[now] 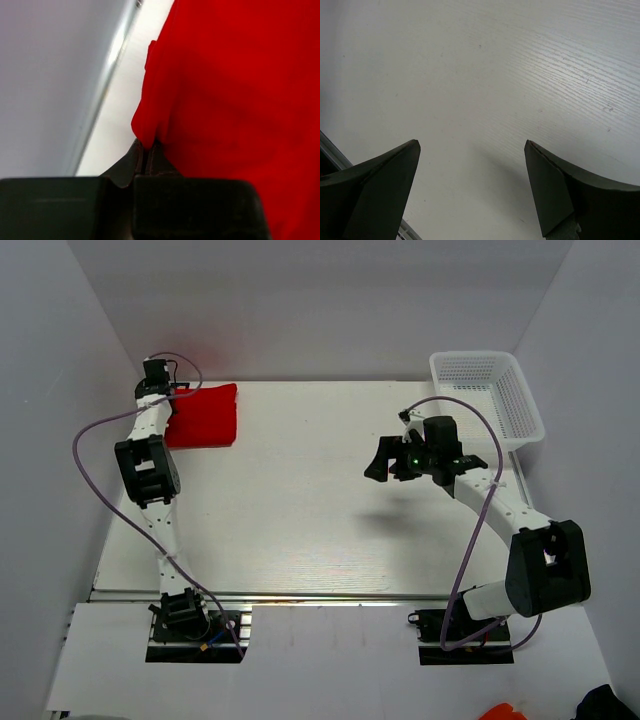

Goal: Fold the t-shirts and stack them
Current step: Put the neatly folded tshirt into the corner of the board with the left arm

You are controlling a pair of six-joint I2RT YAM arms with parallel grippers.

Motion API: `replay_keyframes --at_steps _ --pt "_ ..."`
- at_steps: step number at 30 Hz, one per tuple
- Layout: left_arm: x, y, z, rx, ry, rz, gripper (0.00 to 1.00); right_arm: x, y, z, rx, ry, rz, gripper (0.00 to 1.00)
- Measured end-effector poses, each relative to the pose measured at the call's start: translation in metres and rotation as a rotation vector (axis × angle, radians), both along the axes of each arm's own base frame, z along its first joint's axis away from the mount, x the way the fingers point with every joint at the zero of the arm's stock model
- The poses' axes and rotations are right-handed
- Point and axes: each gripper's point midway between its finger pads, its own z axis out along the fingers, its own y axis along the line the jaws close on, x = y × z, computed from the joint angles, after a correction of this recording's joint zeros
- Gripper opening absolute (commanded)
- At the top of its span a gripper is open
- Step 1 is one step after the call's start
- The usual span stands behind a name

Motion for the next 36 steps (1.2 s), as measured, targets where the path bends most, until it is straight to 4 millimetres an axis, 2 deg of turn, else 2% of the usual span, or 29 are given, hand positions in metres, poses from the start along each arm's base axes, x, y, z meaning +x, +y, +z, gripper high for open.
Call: replay_keyframes --at_steps 4,6,8,9,10,11,12,13,17,20,23,26,30,31,33,36 --pt "0.010 0.015 0.014 0.014 -0.053 0.013 0.00 0.002 -0.002 0.000 -0.005 -0.001 -0.014 0.90" --pt "0.015 0.017 0.021 0.019 -0.077 0.011 0.09 0.002 -0.003 0.000 -0.006 -0.003 -0.016 0.90" --pt "0.018 0.017 0.024 0.022 -0.093 0.006 0.12 0.002 -0.003 0.001 -0.005 -0.005 -0.017 0.90" --pt "0.019 0.017 0.024 0.022 -0.097 0.004 0.19 0.003 -0.004 0.001 -0.006 -0.007 -0.020 0.90" --pt "0.019 0.017 0.024 0.020 -0.097 0.002 0.27 0.003 -0.004 0.001 -0.006 -0.007 -0.021 0.90" --pt "0.019 0.017 0.024 0.019 -0.099 0.003 0.44 0.003 -0.004 0.002 -0.006 -0.009 -0.022 0.90" --pt "0.019 0.016 0.024 0.018 -0.100 0.003 0.91 0.003 -0.005 0.003 -0.005 -0.011 -0.023 0.90" --pt "0.019 0.016 0.024 0.018 -0.100 0.001 1.00 0.003 -0.005 0.003 -0.005 -0.012 -0.023 0.90" --pt "0.016 0.008 0.022 -0.029 -0.104 -0.010 1.00 0.001 -0.006 0.013 0.004 -0.041 -0.024 0.90" --pt "0.009 -0.011 0.026 -0.097 -0.105 -0.059 1.00 -0.001 -0.006 0.025 0.020 -0.082 -0.022 0.90" --pt "-0.002 -0.040 0.045 -0.184 -0.132 -0.105 1.00 -0.003 -0.004 0.035 0.044 -0.121 -0.013 0.90" --pt "-0.012 -0.072 0.083 -0.248 -0.202 -0.133 1.00 -0.008 -0.002 0.034 0.073 -0.126 -0.004 0.90" --pt "-0.048 -0.127 0.131 -0.310 -0.294 -0.186 1.00 -0.025 -0.003 0.024 0.095 -0.112 -0.003 0.90" --pt "-0.061 -0.146 0.137 -0.328 -0.310 -0.206 1.00 -0.029 -0.004 0.023 0.098 -0.108 -0.002 0.90" --pt "-0.093 -0.197 0.144 -0.375 -0.349 -0.290 1.00 -0.036 -0.005 0.022 0.104 -0.105 -0.001 0.90" --pt "-0.143 -0.284 0.133 -0.454 -0.340 -0.463 1.00 -0.044 -0.007 0.026 0.106 -0.111 0.002 0.90"
